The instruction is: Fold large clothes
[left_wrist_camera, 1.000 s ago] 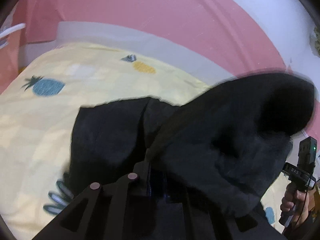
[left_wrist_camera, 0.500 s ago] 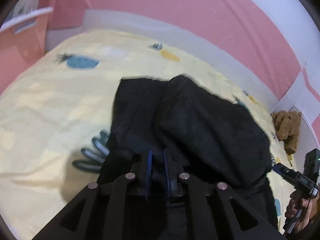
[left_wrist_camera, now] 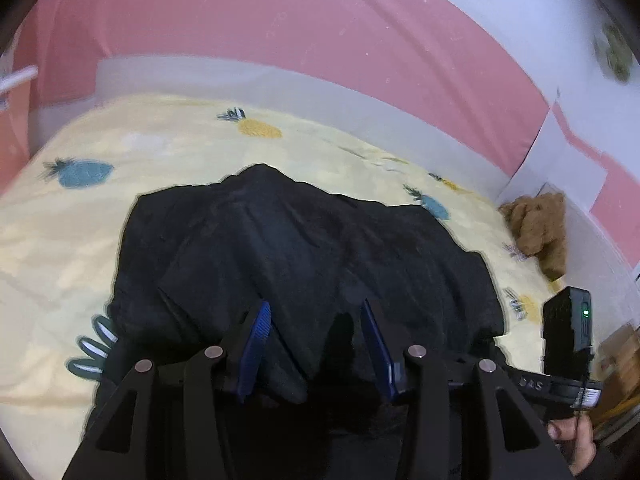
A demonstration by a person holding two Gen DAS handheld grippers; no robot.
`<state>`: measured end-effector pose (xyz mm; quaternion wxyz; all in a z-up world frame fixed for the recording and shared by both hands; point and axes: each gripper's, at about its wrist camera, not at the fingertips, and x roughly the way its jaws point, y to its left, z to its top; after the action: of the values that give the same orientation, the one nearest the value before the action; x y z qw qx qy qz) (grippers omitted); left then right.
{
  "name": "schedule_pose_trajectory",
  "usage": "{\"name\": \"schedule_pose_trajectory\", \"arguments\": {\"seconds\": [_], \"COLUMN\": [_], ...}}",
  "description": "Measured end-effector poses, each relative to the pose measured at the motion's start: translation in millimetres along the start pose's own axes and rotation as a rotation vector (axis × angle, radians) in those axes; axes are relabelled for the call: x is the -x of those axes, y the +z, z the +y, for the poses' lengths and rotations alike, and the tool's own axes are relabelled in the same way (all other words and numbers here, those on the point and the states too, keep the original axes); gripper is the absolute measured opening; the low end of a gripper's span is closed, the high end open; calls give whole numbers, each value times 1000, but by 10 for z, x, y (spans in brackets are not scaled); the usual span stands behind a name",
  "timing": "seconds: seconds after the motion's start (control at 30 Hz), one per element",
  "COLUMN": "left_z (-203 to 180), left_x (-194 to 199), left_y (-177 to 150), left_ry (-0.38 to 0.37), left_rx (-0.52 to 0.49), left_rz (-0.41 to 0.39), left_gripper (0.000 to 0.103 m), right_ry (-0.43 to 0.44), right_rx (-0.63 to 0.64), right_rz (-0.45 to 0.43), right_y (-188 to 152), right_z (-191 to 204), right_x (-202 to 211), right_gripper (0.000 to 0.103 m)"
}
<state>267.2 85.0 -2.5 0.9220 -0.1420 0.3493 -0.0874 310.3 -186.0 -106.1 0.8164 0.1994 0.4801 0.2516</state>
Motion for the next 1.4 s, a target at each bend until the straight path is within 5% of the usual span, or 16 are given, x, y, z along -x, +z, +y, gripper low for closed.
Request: {"name": "schedule_pose_trajectory", "arguments": {"seconds": [0.07, 0.13, 0.3, 0.4, 0.57, 0.67, 0.77, 0.97, 1.1, 1.2, 1.3, 1.4], "left_z": [114, 269, 218, 195, 113, 169, 347, 570, 542, 367, 76, -128], "left_x": [-329, -527, -537, -291, 149, -61, -511, -656, -558, -195, 3, -186], "left_y": [-136, -268, -272, -197, 176, 362, 273, -59, 55, 91, 51, -52], "left_ry": [78, 69, 105, 77, 69, 106, 190, 170, 193, 136, 55, 13], "left_rx": [6, 41, 19, 43, 23, 28, 56, 41, 53, 43, -25, -86], "left_rz": [103, 147, 139, 142, -19, -41, 59, 26, 44, -14, -54, 6], "left_gripper": [47, 45, 44, 44, 44, 44, 44, 44, 42, 42, 42, 42], "right_ry": [1, -16, -64, -84, -189, -286, -372, -387, -349, -293, -245, -252], "right_rx": [-4, 9, 72, 159, 240, 232, 191, 217, 174, 229, 287, 318], "right_rz": [-3, 3, -17, -103, -253, -258, -175, -180, -224, -304, -260, -162], "right_y": [-26, -21, 5, 76, 569, 804, 830, 637, 648, 495, 393, 313], "right_z": [-39, -12, 180, 347, 423, 272, -43, -223, -118, 155, 341, 353], "right_x": [-44, -65, 227, 571, 767, 551, 233, 62, 484, 778, 645, 248], "right_gripper": [3, 2, 23, 24, 37, 37, 37, 37, 37, 39, 39, 39]}}
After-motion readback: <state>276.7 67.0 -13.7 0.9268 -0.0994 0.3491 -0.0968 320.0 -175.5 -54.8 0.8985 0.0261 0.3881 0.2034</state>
